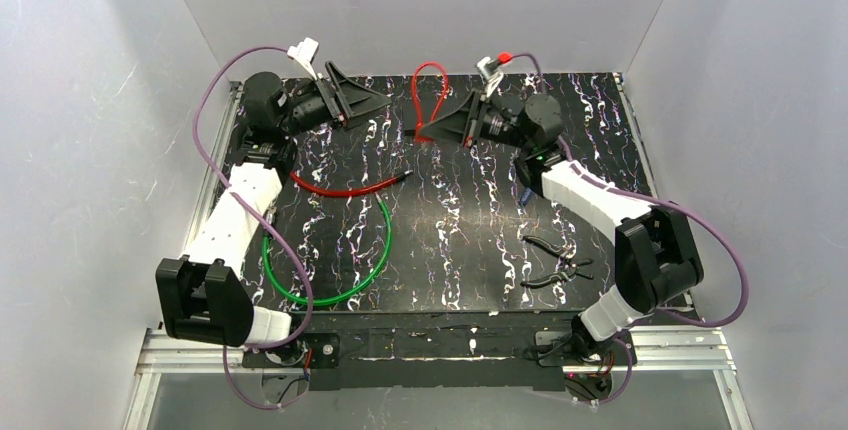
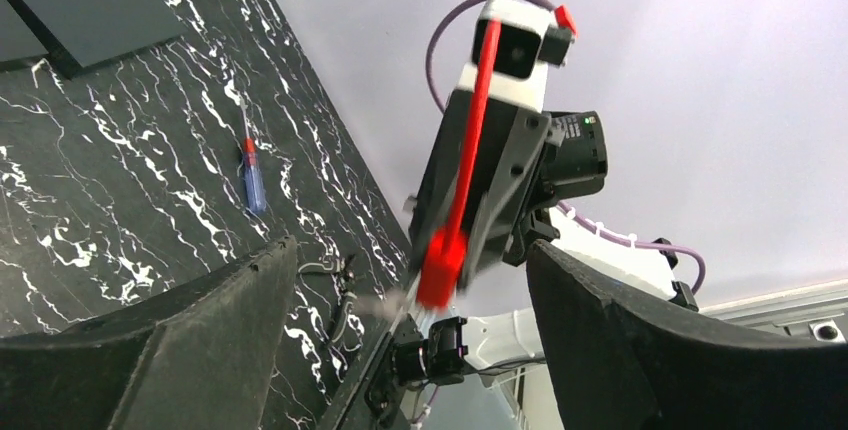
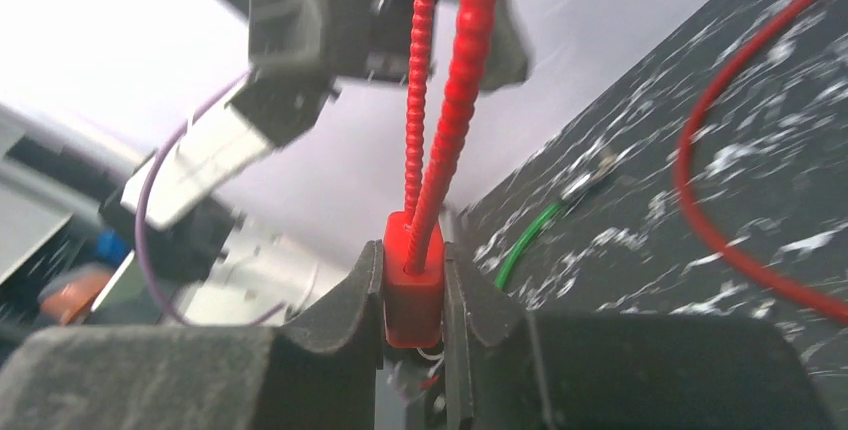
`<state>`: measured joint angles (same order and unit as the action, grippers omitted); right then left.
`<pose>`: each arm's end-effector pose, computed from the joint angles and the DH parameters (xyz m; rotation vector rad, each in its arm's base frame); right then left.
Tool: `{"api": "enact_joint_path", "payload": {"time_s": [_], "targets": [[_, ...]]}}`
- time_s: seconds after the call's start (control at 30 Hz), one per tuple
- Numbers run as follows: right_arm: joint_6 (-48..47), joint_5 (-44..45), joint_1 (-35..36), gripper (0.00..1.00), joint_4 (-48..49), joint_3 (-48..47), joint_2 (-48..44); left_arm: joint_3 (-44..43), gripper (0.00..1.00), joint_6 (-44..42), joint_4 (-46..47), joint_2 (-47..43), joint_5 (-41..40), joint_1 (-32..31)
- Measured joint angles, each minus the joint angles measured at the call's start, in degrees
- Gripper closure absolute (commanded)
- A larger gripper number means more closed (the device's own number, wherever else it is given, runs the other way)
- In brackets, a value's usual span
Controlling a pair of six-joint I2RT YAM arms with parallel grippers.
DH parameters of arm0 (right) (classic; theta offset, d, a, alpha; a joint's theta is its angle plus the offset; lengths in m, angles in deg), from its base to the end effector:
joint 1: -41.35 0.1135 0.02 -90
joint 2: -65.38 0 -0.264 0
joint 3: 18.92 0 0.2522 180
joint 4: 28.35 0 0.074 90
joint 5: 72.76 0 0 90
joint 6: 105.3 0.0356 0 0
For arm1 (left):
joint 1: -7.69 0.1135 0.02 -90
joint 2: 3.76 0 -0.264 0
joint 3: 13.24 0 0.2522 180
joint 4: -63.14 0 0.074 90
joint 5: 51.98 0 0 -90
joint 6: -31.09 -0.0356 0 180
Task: Lock with the key
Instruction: Lock the lock.
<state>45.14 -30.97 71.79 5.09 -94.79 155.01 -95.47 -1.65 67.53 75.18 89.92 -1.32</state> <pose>0.2929 0.2029 0.3504 -0.4816 1.5346 1.7995 0.3080 -0.0772 0.3999 0.1481 1.6995 -1.5394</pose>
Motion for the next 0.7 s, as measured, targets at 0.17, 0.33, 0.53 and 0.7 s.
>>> {"api": "enact_joint_path", "payload": {"time_s": [0.17, 0.33, 0.53, 0.7], "targets": [[1.4, 7.4, -4.2, 0.99, 1.1, -0.6, 0.1, 2.4, 0.12, 0.0, 3.2, 0.0, 0.2, 0.1], [5.4, 10.9, -3.8, 0.99, 5.3, 0.1, 0.8, 5.4, 0.15, -1.6, 5.1, 0.0, 0.8, -2.2], [8.3, 11.5, -2.9, 0.99, 8.4, 2.3, 0.9, 6.2, 0.32, -3.9, 6.1, -0.1, 1.3, -7.0], [8.8, 11.4, -1.7, 0.99, 9.6, 3.2, 0.9, 6.2, 0.37, -4.8, 6.7, -0.1, 1.4, -8.8]]}}
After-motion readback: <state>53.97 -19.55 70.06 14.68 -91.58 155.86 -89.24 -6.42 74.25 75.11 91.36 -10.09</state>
